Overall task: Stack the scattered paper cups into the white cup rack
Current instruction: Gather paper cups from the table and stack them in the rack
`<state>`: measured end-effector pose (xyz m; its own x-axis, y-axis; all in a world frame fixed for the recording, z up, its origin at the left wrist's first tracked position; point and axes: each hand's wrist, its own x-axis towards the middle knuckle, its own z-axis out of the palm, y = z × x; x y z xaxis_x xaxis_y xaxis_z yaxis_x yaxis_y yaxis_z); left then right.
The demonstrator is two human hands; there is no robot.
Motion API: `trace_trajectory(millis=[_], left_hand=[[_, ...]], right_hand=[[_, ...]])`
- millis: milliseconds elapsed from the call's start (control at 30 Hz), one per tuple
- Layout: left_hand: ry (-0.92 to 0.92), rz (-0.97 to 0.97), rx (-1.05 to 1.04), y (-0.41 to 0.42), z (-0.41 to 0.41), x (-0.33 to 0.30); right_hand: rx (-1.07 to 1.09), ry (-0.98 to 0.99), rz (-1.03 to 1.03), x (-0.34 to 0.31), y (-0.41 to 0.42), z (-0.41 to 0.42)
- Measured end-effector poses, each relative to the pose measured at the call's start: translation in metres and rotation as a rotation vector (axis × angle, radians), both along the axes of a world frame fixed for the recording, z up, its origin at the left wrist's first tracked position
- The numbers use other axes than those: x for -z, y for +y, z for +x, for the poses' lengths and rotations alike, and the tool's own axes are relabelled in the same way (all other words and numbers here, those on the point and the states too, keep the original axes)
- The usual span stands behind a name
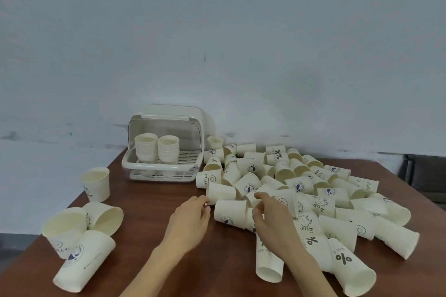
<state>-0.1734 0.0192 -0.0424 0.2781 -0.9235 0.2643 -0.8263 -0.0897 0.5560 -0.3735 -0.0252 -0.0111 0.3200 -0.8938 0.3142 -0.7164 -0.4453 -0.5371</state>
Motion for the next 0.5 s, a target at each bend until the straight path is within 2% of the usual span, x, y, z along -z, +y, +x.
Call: trace_trajectory(millis=[267, 500], left_hand=[[0.231, 0.192, -0.174, -0.053, -0.002, 0.006], [0.366, 0.237, -0.272, -0.086, -0.002, 0.011]], right_hand=[[0.0, 0.001, 0.007, 0.012, -0.004, 0.009], [-0.022, -0.014, 0.018, 0.015, -0.008, 0.004]])
